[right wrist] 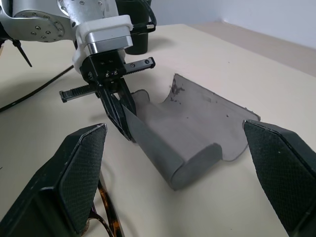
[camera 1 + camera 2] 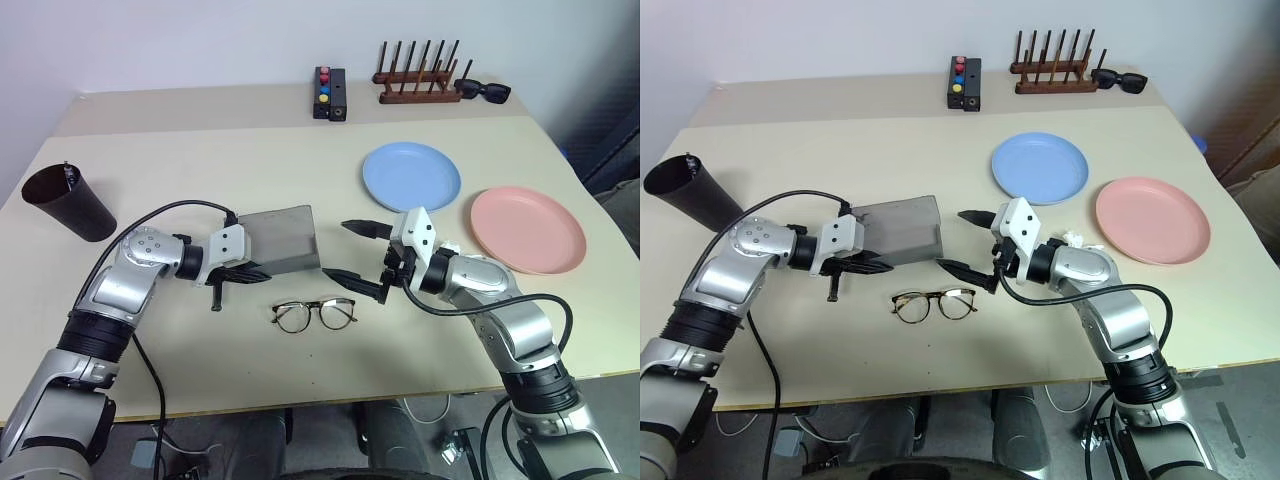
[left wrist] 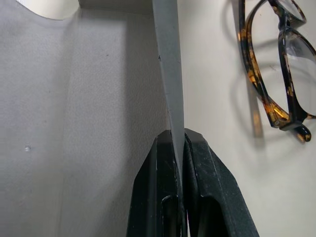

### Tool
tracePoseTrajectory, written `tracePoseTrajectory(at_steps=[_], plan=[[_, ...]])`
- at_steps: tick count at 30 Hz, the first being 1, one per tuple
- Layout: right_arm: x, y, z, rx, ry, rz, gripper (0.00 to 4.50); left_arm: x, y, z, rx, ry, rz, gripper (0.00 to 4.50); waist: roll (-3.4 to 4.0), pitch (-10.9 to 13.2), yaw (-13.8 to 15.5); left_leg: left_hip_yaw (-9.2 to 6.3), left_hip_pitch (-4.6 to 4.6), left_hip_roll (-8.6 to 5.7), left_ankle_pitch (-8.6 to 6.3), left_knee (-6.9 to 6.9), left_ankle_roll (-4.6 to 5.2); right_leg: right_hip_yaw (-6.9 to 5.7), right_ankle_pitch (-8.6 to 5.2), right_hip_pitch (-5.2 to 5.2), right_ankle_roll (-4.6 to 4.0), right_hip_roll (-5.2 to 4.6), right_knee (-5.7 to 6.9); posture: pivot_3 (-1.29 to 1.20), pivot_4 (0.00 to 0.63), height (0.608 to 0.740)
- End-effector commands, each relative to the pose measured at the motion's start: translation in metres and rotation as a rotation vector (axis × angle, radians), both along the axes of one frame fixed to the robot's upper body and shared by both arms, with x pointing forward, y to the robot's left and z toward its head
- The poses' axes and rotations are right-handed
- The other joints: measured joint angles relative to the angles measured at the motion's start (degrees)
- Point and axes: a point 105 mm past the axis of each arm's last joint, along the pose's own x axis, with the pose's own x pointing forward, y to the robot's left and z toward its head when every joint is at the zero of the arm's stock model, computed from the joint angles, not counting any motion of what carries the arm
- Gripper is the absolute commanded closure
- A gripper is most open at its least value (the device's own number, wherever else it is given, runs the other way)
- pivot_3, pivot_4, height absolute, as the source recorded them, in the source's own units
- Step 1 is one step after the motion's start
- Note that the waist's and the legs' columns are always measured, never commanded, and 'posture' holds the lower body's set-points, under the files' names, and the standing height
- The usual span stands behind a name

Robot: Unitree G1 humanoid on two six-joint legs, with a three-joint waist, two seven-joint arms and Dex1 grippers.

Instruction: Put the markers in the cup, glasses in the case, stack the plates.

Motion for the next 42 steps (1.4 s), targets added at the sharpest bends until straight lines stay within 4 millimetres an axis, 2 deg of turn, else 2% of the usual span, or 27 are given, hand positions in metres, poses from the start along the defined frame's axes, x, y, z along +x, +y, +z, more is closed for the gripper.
tracePoseTrajectory(at_steps=[1,2,5,8,13,17,20,22,26,28,35,42], plan=[[-0.003,0.001,0.012,0.012,-0.048,0.007,0.0,-0.002,0.003,-0.001,0.041,0.008,-0.025,4.46,0.0,0.0,0.0,0.0,0.0,0.0,0.0,0.0,0.0,0.0,0.0,0.0,0.0,0.0,0.0,0.0,0.15,0.734],[-0.003,0.001,0.012,0.013,-0.048,0.006,0.0,-0.002,0.004,-0.001,0.048,0.009,-0.025,4.46,0.0,0.0,-0.02,0.0,0.0,0.0,0.0,0.0,0.0,0.0,0.0,0.0,0.0,0.0,0.0,0.0,0.15,0.734],[-0.003,0.001,0.012,0.014,-0.049,0.004,0.0,-0.001,0.003,0.001,0.034,0.017,-0.025,3.47,0.0,0.0,-0.12,0.0,0.0,0.0,0.0,0.0,0.01,0.0,0.0,0.0,0.0,0.0,0.01,0.0,0.15,0.734],[-0.002,0.0,0.012,0.013,-0.049,0.001,0.0,0.0,0.001,0.007,0.015,-0.004,-0.027,1.99,0.0,0.0,-0.04,0.0,0.0,0.0,0.0,0.02,0.01,0.0,0.0,0.0,0.0,0.0,0.02,0.0,0.15,0.734],[-0.001,-0.003,0.012,0.009,-0.05,-0.008,0.0,0.001,0.0,0.025,-0.05,-0.026,-0.014,1.99,0.0,0.0,-0.01,0.0,-0.02,0.0,-0.02,0.08,0.03,0.0,0.0,0.0,0.0,0.0,0.04,0.0,0.15,0.734],[0.001,-0.01,0.011,-0.005,-0.05,-0.028,0.0,-0.005,-0.008,0.052,-0.153,-0.025,-0.029,1.99,0.0,0.0,-0.03,0.0,-0.03,0.0,-0.02,0.11,0.04,0.0,0.0,0.0,0.0,0.0,0.05,0.0,0.15,0.734],[0.001,-0.018,0.007,-0.035,-0.045,-0.044,0.0,-0.013,-0.017,0.063,-0.19,-0.021,-0.053,1.17,0.0,0.0,0.06,-0.01,-0.05,0.0,-0.04,0.15,0.06,0.0,0.0,0.02,0.01,0.0,0.04,0.0,0.15,0.734],[-0.001,-0.023,0.003,-0.067,-0.039,-0.049,0.0,-0.018,-0.026,0.065,-0.186,-0.033,-0.085,0.19,0.0,0.0,0.15,0.0,-0.04,0.0,-0.04,0.15,0.07,0.0,-0.01,0.03,0.01,0.0,0.04,0.0,0.15,0.734],[-0.005,-0.032,-0.003,-0.104,-0.027,-0.06,0.0,-0.041,-0.054,0.054,-0.155,-0.004,-0.214,0.08,0.0,0.0,0.14,0.0,-0.05,0.0,-0.05,0.17,0.08,0.0,-0.01,0.04,0.01,0.0,0.04,0.0,0.15,0.734],[-0.006,-0.035,-0.004,-0.111,-0.024,-0.07,0.0,-0.045,-0.063,0.049,-0.15,0.013,-0.238,0.08,0.0,0.0,0.17,0.01,-0.05,0.0,-0.05,0.19,0.1,0.01,-0.01,0.06,0.01,0.0,0.04,0.0,0.15,0.734],[-0.015,-0.044,-0.012,-0.16,0.001,-0.076,0.0,-0.049,-0.077,0.025,-0.059,0.056,-0.303,0.08,-0.01,0.0,0.17,0.01,-0.03,0.0,-0.07,0.25,0.12,0.01,-0.02,0.11,0.0,0.0,0.06,0.0,0.15,0.734],[-0.019,-0.043,-0.013,-0.159,0.006,-0.084,0.0,-0.044,-0.079,0.009,0.0,0.09,-0.331,0.08,-0.01,0.0,0.36,0.01,-0.03,0.0,-0.07,0.28,0.13,0.0,-0.02,0.12,0.0,0.0,0.05,0.0,0.15,0.734]])
